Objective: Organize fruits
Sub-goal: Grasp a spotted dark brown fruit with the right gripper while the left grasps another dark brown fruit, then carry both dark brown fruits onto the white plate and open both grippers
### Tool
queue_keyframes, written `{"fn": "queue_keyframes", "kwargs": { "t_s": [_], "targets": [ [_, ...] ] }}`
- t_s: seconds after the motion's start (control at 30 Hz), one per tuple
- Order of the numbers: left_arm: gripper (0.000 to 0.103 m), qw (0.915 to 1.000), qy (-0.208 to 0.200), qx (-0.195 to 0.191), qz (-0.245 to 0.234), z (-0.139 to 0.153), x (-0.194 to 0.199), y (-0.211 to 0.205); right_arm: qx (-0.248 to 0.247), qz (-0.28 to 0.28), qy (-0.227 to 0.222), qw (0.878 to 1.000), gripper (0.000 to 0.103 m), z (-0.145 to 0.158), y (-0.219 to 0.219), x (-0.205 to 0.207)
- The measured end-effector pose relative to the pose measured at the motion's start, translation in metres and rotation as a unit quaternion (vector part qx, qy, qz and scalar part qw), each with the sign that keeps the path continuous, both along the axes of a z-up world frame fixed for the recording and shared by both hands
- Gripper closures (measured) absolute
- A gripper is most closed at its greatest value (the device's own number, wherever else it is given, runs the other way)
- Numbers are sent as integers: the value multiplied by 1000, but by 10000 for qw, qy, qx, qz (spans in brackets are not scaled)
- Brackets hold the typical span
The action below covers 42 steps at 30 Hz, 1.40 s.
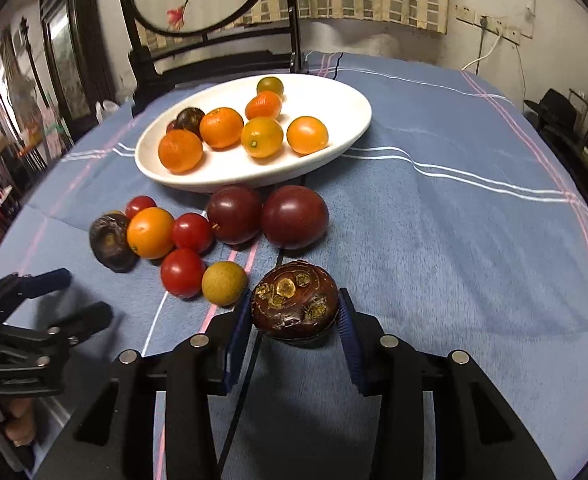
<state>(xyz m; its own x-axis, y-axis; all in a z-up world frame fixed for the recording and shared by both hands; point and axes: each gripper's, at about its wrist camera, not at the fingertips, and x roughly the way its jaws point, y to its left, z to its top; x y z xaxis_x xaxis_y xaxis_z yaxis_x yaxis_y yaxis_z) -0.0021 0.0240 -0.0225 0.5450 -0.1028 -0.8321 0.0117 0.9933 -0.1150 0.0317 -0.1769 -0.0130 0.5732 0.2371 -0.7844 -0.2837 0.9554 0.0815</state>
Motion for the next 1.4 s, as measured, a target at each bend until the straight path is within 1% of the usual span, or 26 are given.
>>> {"fn": "queue_keyframes", "kwargs": {
  "t_s": [0.07,0.2,0.3,0.33,0.4,0.5,0.57,0.6,0.63,0.67,0.73,0.83,1.03,1.13,1.27,1.4],
  "targets": [
    [14,9999,14,105,-9,1,1,-2,87,0,0,10000,61,-1,-4,-1],
    [16,9995,78,291,-6,2,8,-8,315,48,-1,9995,61,1,-9,-3],
    [20,9992,88,372,-99,2,19,-16,355,104,-22,9993,61,2,-9,-6],
    [22,9988,86,458,-151,2,24,-20,367,124,-22,9992,61,1,-9,-7],
    [23,9970,77,746,-216,0,36,-28,318,178,-41,9993,61,1,-8,-10],
    [31,9965,67,810,-208,3,47,-32,294,192,-71,9994,61,1,-9,-9],
    [50,9967,25,772,-249,4,50,-33,300,175,-46,9994,61,1,-9,-10],
    [58,9956,-91,888,-282,5,49,-35,298,173,-36,9994,61,0,-10,-9],
    [60,9939,-181,1035,-327,5,49,-37,290,175,-27,9994,61,0,-9,-10],
    [60,9923,-236,1139,-424,5,47,-38,282,188,-30,9994,61,0,-8,-11],
    [60,9925,-245,1119,-437,5,43,-36,242,265,-61,9993,61,0,-5,-13],
    [61,9944,-213,963,-393,10,35,-29,209,276,-100,9994,61,1,-4,-14],
    [61,9967,-352,640,-352,30,16,-15,359,136,-211,9990,61,6,-11,-14],
    [61,9965,-486,557,-379,43,11,-12,587,160,-103,9981,61,9,-13,-13],
    [61,9945,-674,614,-506,59,9,-14,691,162,-207,9973,61,24,-12,-15],
    [61,9940,-751,590,-536,72,24,-14,655,319,-389,9966,61,52,-4,-3]
  ]
}}
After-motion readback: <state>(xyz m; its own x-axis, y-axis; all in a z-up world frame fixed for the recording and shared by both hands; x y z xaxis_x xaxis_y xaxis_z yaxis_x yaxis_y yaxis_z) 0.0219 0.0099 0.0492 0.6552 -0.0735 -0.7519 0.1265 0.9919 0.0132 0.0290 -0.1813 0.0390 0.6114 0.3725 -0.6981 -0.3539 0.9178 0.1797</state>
